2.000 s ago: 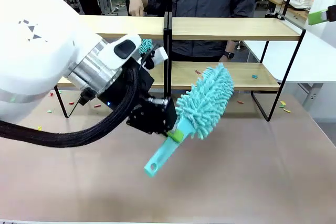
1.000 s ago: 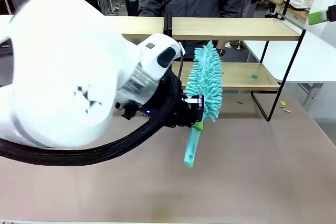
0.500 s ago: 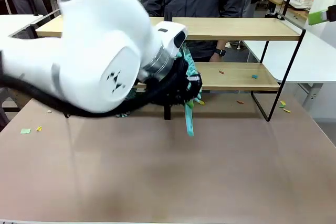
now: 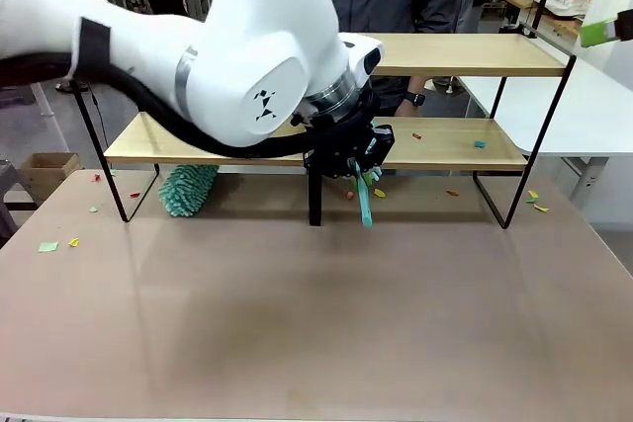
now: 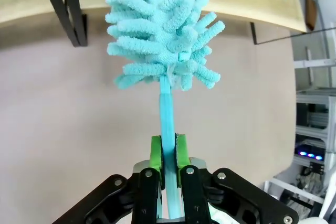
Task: Clean the shelves.
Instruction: Clean another randomly selected level of the Shelf with the Duster.
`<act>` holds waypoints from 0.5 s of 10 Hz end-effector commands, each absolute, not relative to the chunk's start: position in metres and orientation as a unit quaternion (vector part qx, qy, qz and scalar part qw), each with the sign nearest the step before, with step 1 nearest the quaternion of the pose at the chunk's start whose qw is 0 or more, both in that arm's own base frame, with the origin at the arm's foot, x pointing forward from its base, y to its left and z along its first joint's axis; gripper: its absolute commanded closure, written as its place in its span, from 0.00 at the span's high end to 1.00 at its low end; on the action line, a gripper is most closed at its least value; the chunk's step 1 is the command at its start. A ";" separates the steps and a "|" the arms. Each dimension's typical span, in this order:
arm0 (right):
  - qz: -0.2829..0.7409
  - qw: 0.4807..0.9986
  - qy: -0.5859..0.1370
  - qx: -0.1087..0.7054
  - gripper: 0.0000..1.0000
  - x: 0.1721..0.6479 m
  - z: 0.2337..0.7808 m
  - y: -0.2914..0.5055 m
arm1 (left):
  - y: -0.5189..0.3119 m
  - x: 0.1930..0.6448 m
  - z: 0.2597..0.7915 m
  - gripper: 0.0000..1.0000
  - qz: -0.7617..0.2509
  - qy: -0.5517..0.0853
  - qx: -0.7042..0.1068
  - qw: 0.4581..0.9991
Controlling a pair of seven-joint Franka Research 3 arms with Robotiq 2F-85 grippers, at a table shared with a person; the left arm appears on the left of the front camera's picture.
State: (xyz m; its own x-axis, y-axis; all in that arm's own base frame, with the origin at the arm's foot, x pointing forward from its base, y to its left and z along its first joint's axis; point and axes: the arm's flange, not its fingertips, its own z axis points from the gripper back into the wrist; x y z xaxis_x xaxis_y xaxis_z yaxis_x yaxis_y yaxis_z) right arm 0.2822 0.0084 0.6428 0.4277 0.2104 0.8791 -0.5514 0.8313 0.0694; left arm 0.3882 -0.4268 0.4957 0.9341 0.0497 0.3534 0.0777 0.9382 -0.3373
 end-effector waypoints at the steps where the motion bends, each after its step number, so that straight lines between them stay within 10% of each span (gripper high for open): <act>1: 0.233 0.826 -0.482 0.177 1.00 0.282 0.641 0.007 | -0.466 0.401 0.503 0.12 -0.005 -0.174 -0.156 0.972; 5: 0.233 0.826 -0.482 0.177 1.00 0.282 0.641 0.007 | -0.507 0.410 0.493 0.12 -0.082 -0.134 -0.166 0.974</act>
